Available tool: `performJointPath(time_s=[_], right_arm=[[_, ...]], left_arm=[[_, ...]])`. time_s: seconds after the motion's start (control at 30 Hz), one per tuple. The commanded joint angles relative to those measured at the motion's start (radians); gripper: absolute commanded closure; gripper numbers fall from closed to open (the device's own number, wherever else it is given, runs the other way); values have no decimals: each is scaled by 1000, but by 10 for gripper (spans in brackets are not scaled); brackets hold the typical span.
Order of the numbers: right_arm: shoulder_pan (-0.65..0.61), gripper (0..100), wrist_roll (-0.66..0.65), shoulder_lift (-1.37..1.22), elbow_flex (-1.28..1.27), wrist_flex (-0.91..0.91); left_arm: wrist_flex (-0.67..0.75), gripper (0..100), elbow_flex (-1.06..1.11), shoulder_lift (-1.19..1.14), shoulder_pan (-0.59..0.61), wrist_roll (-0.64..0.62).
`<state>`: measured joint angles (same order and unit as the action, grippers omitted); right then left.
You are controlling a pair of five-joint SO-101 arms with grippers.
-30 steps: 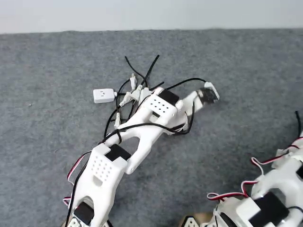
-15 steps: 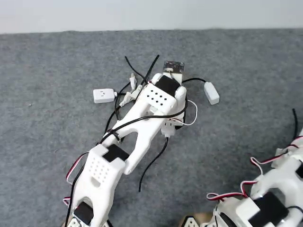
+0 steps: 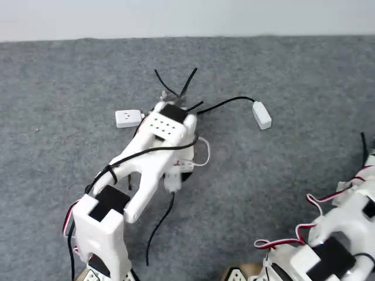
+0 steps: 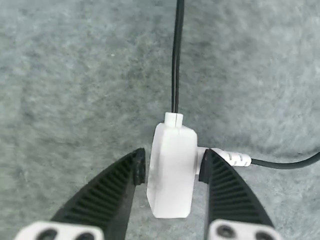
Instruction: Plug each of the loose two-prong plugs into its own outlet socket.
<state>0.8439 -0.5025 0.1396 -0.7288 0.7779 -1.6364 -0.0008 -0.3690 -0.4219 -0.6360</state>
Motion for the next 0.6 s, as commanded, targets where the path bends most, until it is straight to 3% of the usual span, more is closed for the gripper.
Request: performJointPath(time_s=[0.0, 0.1, 0.23, 0.43, 0.57], right_arm=[[-50, 833, -3, 13, -20, 16], [-70, 833, -2, 13, -28, 24], [-71, 833, -8, 15, -9, 56], [-87, 833, -8, 13, -3, 56], [-113, 833, -5, 12, -8, 56]], left_arm=[[164, 989, 176, 64, 5, -8], [305, 988, 280, 64, -5, 8], [402, 958, 328, 64, 2, 170], [402, 637, 366, 110, 58, 78], [402, 628, 417, 195, 20, 87]])
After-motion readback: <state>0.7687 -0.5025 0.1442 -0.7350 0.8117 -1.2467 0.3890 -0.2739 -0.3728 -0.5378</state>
